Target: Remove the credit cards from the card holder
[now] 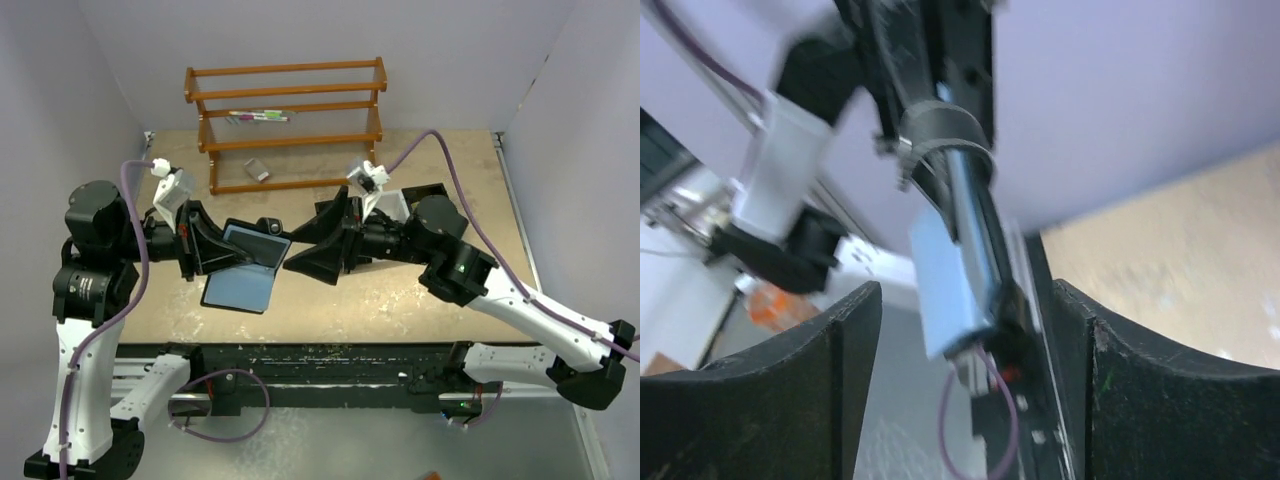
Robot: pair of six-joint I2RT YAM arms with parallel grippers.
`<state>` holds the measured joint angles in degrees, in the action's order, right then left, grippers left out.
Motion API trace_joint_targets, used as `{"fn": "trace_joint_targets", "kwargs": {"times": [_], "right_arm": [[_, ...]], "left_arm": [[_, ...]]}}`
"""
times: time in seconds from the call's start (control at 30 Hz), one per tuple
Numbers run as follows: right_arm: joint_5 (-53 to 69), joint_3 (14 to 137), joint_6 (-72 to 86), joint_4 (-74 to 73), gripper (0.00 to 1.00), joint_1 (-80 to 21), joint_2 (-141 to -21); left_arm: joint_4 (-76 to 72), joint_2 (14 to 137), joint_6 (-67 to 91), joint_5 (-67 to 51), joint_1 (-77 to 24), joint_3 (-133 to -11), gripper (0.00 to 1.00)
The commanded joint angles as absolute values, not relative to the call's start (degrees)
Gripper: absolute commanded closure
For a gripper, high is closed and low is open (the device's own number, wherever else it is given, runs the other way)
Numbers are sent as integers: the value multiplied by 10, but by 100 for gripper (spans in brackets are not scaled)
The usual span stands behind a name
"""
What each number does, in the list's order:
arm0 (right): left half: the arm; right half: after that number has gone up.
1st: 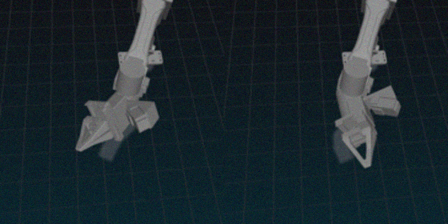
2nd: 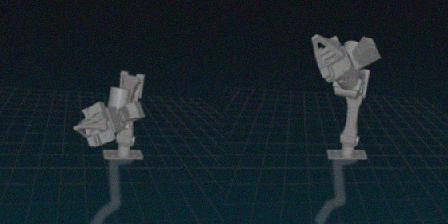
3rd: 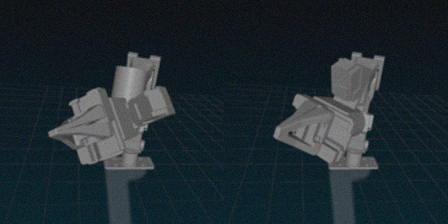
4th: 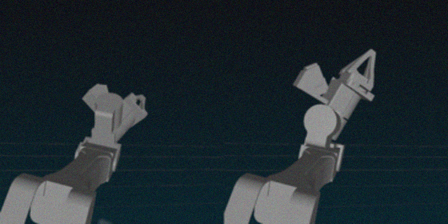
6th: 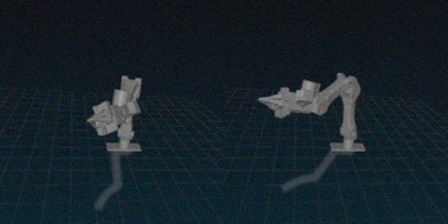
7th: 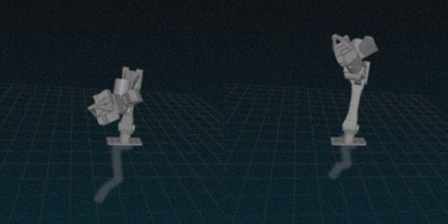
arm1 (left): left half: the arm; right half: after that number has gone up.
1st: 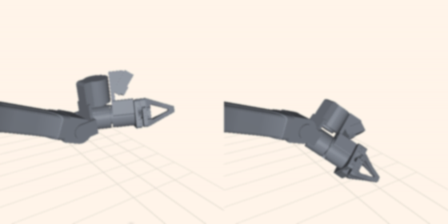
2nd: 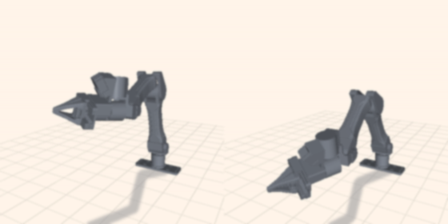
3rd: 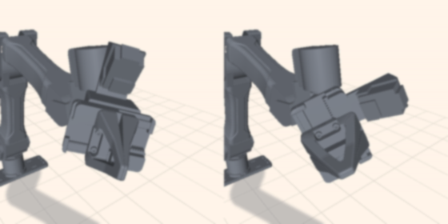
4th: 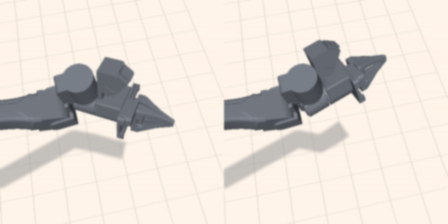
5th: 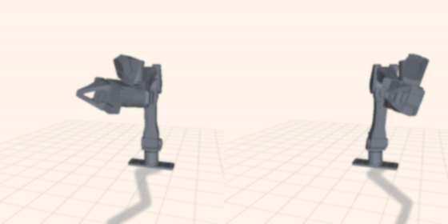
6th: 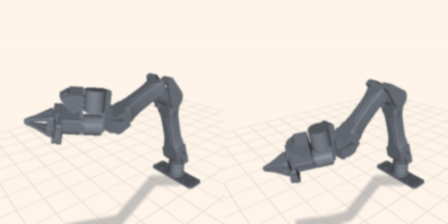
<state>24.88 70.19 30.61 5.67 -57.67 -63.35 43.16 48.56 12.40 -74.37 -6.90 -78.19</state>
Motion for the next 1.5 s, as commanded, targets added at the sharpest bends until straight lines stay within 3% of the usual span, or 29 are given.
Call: {"fn": "trace_joint_targets", "kwargs": {"times": [0.0,0.23,0.37,0.43,0.5,0.53,0.63,0.67,0.77,0.87,1.0,1.2,1.47], "right_arm": [[222,686,402,310,32,-580,-644],[244,687,442,372,42,-582,-681],[252,697,447,374,56,-584,-695],[252,702,439,356,65,-583,-698],[246,709,432,320,83,-584,-699],[254,716,429,291,96,-584,-699],[274,760,387,171,100,-576,-704],[287,778,369,128,100,-573,-708],[319,842,304,0,100,-572,-725],[352,882,258,-86,100,-572,-743],[357,954,198,-197,100,-572,-795],[372,989,173,-240,100,-573,-830],[383,1060,149,-282,100,-576,-871]], "left_arm": [[270,484,293,-746,-70,-778,100],[233,473,332,-734,-70,-770,100],[211,472,355,-733,-70,-772,100],[200,472,363,-733,-70,-773,100],[197,472,362,-737,-70,-772,100],[201,473,355,-744,-70,-771,95],[278,481,266,-780,-70,-787,39],[350,491,197,-783,-70,-808,30],[567,534,-29,-775,-71,-884,20],[666,550,-158,-757,-70,-912,20],[698,555,-204,-768,-70,-896,23],[788,590,-290,-790,-71,-894,44],[844,606,-342,-823,-70,-859,58]]}}
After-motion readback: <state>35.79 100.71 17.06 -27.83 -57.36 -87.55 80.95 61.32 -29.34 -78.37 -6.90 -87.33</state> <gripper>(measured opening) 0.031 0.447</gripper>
